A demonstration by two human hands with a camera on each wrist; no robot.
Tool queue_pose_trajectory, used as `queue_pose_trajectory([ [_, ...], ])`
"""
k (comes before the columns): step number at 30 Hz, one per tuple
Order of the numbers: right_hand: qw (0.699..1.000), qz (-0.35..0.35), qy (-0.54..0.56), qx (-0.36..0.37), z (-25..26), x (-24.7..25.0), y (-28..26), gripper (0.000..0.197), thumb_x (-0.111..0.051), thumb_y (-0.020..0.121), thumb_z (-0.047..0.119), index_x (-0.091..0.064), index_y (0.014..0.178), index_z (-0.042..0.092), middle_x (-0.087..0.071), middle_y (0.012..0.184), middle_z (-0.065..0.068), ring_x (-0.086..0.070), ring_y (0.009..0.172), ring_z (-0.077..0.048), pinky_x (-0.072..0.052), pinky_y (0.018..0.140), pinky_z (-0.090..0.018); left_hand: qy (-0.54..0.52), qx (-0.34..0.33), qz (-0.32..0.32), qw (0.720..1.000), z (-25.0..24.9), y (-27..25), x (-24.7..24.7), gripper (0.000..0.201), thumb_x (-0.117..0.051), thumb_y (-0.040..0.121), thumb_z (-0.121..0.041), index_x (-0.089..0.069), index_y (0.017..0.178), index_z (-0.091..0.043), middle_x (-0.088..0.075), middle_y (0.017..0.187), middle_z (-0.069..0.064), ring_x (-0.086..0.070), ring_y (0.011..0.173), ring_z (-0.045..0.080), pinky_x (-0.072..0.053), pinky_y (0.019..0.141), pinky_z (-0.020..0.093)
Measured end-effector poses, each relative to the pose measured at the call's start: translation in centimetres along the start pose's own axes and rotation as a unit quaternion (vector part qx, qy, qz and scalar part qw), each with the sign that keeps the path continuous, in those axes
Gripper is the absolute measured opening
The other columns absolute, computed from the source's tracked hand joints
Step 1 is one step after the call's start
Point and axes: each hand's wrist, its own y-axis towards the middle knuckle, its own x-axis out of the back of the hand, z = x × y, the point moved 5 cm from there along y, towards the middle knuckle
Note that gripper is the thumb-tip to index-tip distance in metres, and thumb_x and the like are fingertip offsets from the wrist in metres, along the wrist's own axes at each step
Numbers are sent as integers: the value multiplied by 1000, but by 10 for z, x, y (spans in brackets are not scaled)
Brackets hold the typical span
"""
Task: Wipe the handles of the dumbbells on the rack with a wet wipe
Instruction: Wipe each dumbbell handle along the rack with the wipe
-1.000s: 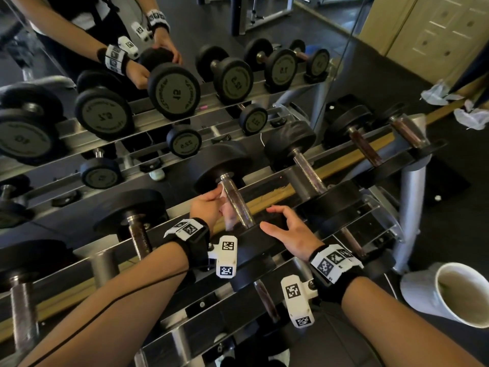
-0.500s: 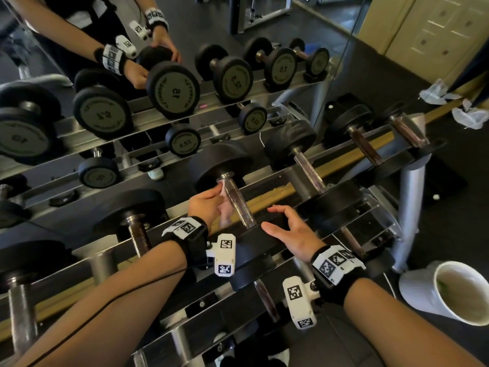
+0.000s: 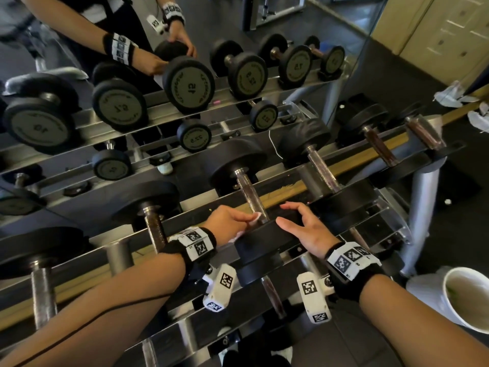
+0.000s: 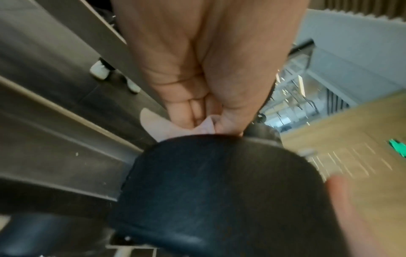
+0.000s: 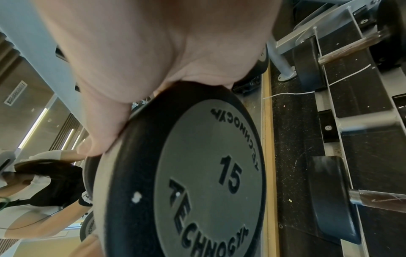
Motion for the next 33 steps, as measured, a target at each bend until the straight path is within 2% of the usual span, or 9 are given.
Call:
queue_pose_trajectory([
  [6, 1000, -6, -10, 8, -1, 0, 2, 68, -74, 59, 69, -55, 119, 43, -54, 127, 6, -62, 110, -16, -54, 96, -42, -256, 94, -183, 945, 22, 16, 29, 22, -62, 88, 5, -77, 90, -11, -76, 92, 10, -69, 69, 16, -56, 60, 23],
  [8, 1000, -4, -10, 4, -1, 0, 3, 68, -73, 59, 68, -55, 119, 42, -54, 126, 7, -62, 110, -17, -54, 97, -43, -312, 78, -185, 929, 13, 23, 25, 23, -58, 92, 7, -70, 109, -3, -71, 91, 13, -66, 73, 21, -56, 63, 27],
  [11, 1000, 2, -7, 1, -1, 0, 2, 69, -74, 59, 68, -54, 120, 42, -55, 125, 6, -63, 110, -17, -54, 97, -43, -351, 51, -165, 920, -7, 29, 14, 33, -60, 93, 3, -62, 126, 2, -69, 106, 18, -65, 89, 27, -56, 85, 38],
  [18, 1000, -3, -7, 4, 1, -1, 1, 52, -74, 78, 47, -53, 124, 35, -52, 128, 5, -60, 111, -17, -54, 97, -42, -302, 75, -143, 940, -2, 13, -3, 41, -57, 90, 13, -62, 128, -2, -65, 124, 21, -61, 116, 38, -47, 104, 51],
  [20, 1000, -5, -11, 7, 1, 0, 0, 55, -73, 76, 50, -53, 124, 35, -51, 129, 5, -59, 112, -17, -54, 97, -42, -314, 86, -124, 937, 0, 6, -9, 42, -56, 89, 16, -61, 128, 1, -65, 122, 22, -64, 111, 35, -53, 97, 46],
  [23, 1000, -3, -13, 8, 1, -1, 1, 60, -73, 71, 55, -53, 124, 36, -51, 129, 5, -58, 114, -18, -53, 97, -43, -344, 110, -66, 930, -1, -7, -10, 40, -52, 88, 19, -63, 123, 4, -71, 103, 19, -73, 80, 23, -62, 71, 30],
  [27, 1000, -3, -3, 10, -2, 0, 2, 58, -75, 72, 54, -54, 123, 36, -53, 130, 1, -60, 113, -19, -54, 97, -42, -339, 113, -105, 928, -3, -3, 7, 42, -48, 89, 21, -59, 126, 6, -67, 111, 23, -70, 77, 25, -59, 75, 33],
  [31, 1000, -3, -8, 9, -2, 1, 2, 58, -76, 72, 56, -54, 122, 37, -53, 129, 3, -60, 111, -17, -54, 96, -40, -346, 107, -128, 923, -10, 9, 3, 39, -49, 92, 17, -59, 127, 2, -68, 93, 16, -71, 63, 19, -59, 57, 26],
  [33, 1000, -4, -13, 8, -2, 0, 2, 58, -76, 74, 56, -53, 123, 37, -51, 129, 6, -59, 112, -17, -54, 96, -41, -331, 109, -120, 930, -11, 10, -7, 36, -50, 95, 11, -60, 128, 0, -70, 102, 18, -73, 82, 27, -62, 71, 35],
])
